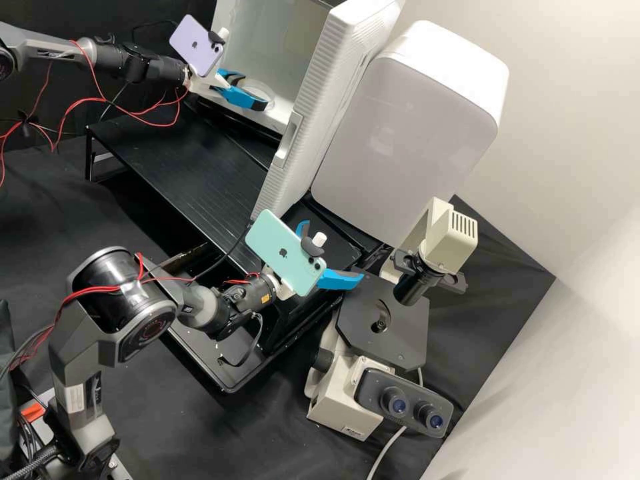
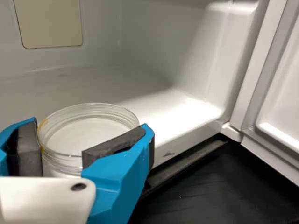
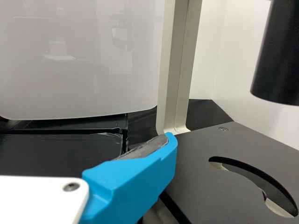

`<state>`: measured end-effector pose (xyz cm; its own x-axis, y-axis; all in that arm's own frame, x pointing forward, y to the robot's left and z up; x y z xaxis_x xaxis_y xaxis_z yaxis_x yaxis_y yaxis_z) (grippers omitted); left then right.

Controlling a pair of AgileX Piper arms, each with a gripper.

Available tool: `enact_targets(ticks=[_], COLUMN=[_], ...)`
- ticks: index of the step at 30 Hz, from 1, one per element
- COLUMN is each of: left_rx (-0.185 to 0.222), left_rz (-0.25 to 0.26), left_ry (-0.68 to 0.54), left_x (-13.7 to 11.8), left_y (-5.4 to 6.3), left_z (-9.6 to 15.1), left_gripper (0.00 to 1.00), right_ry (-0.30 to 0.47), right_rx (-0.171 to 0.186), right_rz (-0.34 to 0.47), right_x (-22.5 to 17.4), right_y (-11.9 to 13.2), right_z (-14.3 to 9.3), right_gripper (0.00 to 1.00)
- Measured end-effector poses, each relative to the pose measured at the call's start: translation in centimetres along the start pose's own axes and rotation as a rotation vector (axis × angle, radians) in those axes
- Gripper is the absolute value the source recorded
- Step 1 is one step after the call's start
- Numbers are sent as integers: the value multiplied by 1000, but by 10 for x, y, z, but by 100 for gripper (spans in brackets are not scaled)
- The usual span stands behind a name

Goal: Take the petri dish out of the incubator

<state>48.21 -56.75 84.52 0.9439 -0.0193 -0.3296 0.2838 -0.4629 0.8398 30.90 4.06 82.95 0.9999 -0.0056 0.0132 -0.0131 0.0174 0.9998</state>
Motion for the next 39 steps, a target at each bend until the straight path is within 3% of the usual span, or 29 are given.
enact_targets(ticks=[2, 22, 35, 39], left_rx=[-18, -17, -24, -25], left_rz=[6, 22, -17, -41], left_ry=[-7, -37, -39, -36], left_x=[-2, -11, -45, -53], left_y=[2, 12, 4, -3], left_z=[1, 2, 6, 6], left_gripper=[0, 0, 0, 0], right_ry=[0, 0, 0, 0], right_rx=[0, 0, 0, 0], right_rz=[0, 0, 0, 0], right_x=[0, 0, 0, 0], right_y=[0, 0, 0, 0], right_z=[0, 0, 0, 0], right_gripper=[100, 100, 100, 100])
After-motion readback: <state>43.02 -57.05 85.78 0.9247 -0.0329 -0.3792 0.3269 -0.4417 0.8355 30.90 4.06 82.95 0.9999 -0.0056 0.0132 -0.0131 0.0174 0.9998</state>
